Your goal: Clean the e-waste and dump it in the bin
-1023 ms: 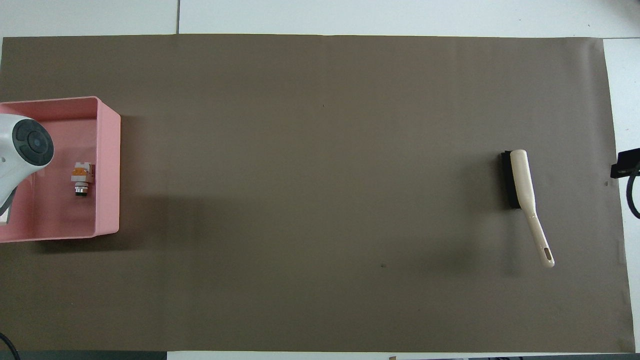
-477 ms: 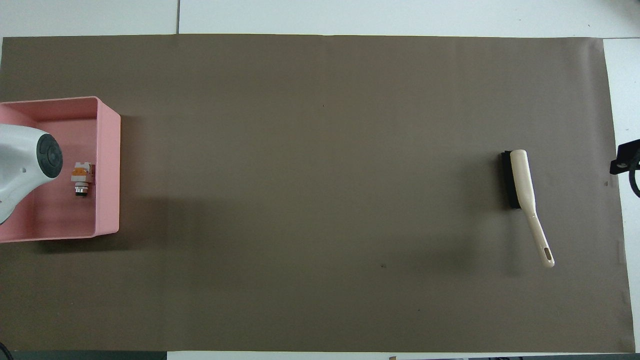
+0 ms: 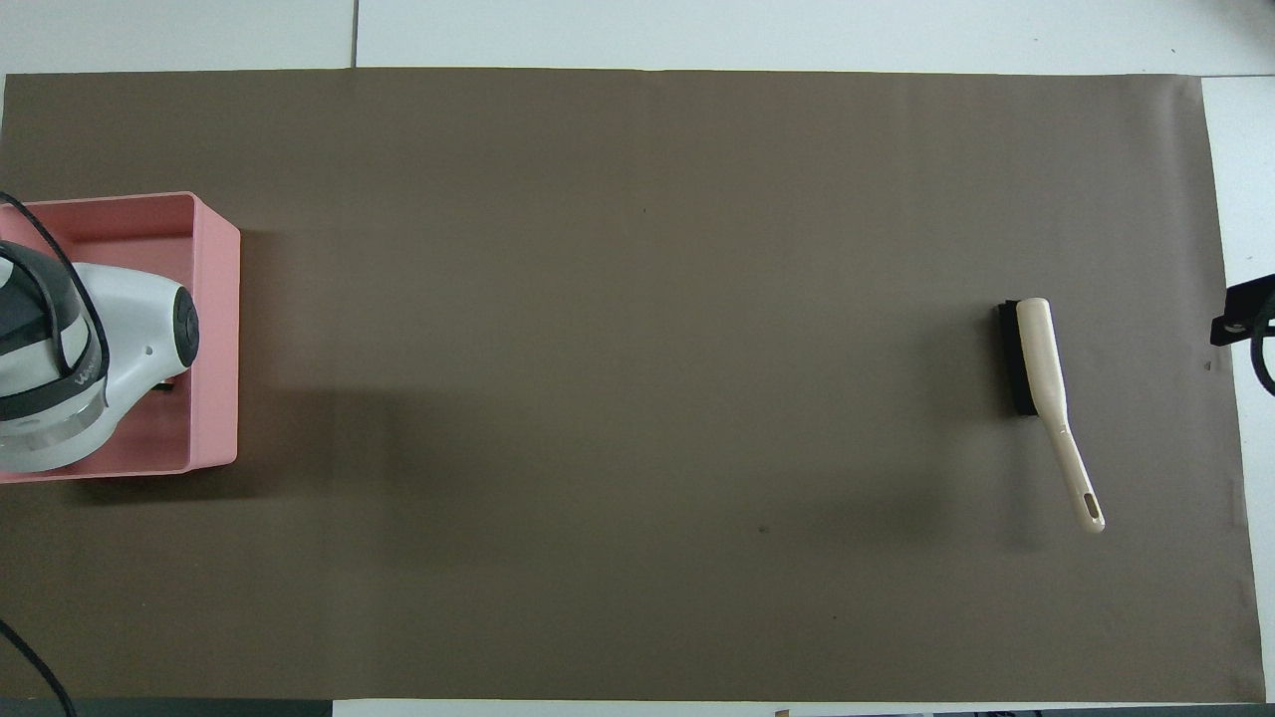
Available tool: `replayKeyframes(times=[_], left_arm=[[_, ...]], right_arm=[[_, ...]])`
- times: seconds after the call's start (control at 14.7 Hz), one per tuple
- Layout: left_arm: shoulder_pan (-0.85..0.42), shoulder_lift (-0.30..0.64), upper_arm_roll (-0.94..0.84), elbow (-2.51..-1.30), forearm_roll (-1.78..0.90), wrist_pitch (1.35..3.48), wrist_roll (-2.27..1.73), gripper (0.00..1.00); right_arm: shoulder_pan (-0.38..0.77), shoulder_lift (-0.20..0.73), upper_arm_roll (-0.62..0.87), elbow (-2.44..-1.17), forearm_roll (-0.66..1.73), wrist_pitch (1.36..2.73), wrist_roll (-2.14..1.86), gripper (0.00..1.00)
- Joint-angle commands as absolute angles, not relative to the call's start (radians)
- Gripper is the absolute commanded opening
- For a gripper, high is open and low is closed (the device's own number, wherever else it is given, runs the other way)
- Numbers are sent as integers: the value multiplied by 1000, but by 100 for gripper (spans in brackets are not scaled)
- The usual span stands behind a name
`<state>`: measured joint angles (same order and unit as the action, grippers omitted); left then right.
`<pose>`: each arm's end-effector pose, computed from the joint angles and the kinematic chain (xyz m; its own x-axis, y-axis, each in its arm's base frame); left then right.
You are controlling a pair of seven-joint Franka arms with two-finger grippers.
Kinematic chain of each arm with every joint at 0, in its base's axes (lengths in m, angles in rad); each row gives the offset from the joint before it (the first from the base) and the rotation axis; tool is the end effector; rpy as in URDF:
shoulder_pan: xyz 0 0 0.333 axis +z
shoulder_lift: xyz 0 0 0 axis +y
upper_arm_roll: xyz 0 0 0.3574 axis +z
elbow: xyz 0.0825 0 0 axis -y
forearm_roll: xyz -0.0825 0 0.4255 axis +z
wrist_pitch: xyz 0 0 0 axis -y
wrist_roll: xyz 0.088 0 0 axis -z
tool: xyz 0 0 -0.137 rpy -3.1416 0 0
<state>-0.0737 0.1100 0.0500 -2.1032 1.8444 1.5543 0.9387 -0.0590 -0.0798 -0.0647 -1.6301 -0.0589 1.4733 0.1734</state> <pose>0.6054 0.1180 0.4697 0.0149 0.2324 -0.9725 -0.9850 0.1704 0.0256 0.5492 -0.0784 0.6438 0.9525 -0.2971 -0.0665 -0.2929 -0.9538 0.0662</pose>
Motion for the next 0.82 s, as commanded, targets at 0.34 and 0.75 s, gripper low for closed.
replayKeyframes(times=[0.34,0.75], left_arm=[[-124,169,60,-2126,1914,1396,870,0],[-135,65,51,-2117,1864,1449,919,0]], right_arm=[[-66,-75,-15,-1611,-43,1448,158,100],[-48,-78,-23,-1612,-43,1448,160,100]])
